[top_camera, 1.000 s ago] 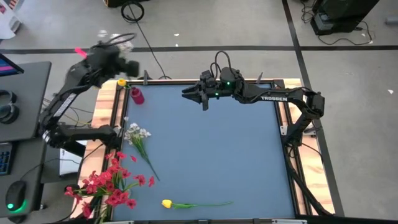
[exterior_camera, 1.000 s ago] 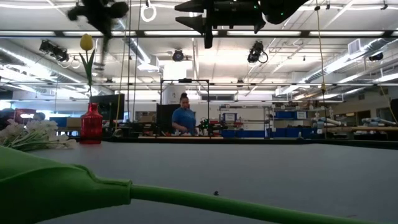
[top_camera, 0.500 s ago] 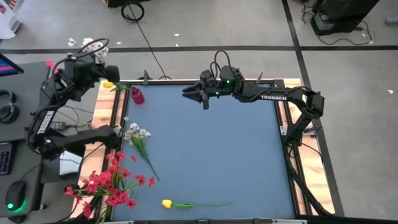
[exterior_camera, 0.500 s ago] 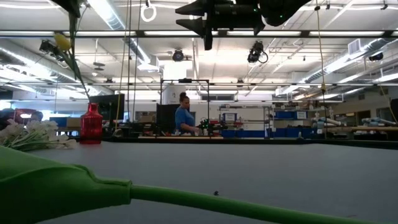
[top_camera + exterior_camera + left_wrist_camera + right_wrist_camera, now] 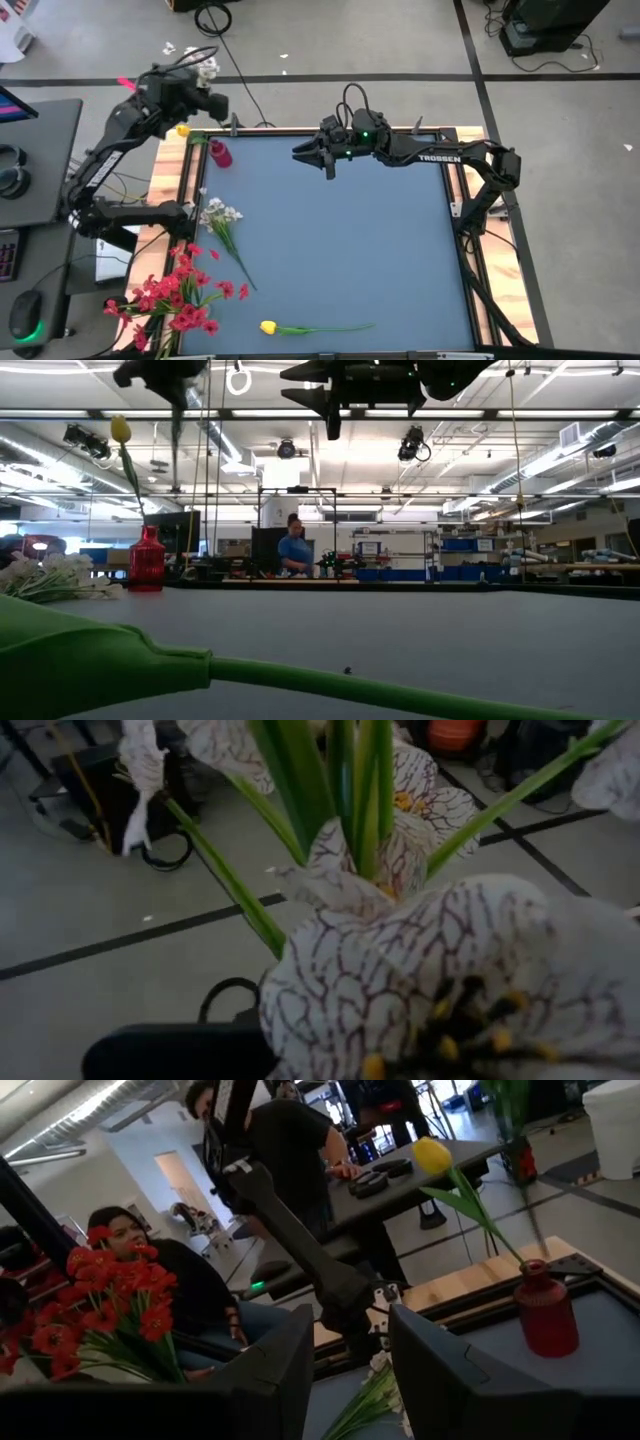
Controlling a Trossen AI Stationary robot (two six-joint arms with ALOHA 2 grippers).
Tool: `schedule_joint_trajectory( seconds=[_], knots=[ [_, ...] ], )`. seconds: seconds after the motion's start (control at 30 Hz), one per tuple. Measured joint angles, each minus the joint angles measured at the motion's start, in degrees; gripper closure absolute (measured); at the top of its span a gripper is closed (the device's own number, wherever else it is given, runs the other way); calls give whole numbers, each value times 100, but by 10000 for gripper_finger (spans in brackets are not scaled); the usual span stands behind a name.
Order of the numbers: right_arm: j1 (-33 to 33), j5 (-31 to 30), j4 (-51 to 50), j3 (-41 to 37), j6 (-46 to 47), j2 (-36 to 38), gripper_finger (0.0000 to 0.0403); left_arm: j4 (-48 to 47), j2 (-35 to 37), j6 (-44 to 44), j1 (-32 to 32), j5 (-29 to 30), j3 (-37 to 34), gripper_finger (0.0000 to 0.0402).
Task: Sort flowers into vase by color
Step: Put the right white flowers into the pink vase
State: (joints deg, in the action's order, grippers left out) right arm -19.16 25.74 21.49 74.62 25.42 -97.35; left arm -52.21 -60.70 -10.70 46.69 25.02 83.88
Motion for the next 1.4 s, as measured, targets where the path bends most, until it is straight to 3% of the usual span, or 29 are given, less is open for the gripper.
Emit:
schedule_joint_trajectory(
  seconds=[0.17, 0.3, 0.43, 0.8, 0.97, 1.2, 1.4],
  knots=[
    [0, 0, -70, -1, -7, -4, 263, -160, -73, 543, 381, -226, -105, 391],
    [-2, -23, -54, -1, -53, -4, 263, 554, 375, 489, 570, -698, -832, 391],
    [0, -13, -48, 0, -112, -4, 263, 1327, 624, 347, 588, -798, -1483, 391],
    [-63, 114, -76, -1, -138, -4, 263, 1511, 635, -35, 581, -335, -1690, 391],
    [-59, 140, -189, -1, -162, -4, 263, 922, 641, 319, 416, -171, -1535, 391],
    [-80, 189, -244, -1, -244, -4, 263, 1125, 638, 319, 208, 370, -1526, 391],
    [-160, 258, -320, -1, -206, -4, 263, 810, 636, 724, 186, 387, -1526, 391]
  ],
)
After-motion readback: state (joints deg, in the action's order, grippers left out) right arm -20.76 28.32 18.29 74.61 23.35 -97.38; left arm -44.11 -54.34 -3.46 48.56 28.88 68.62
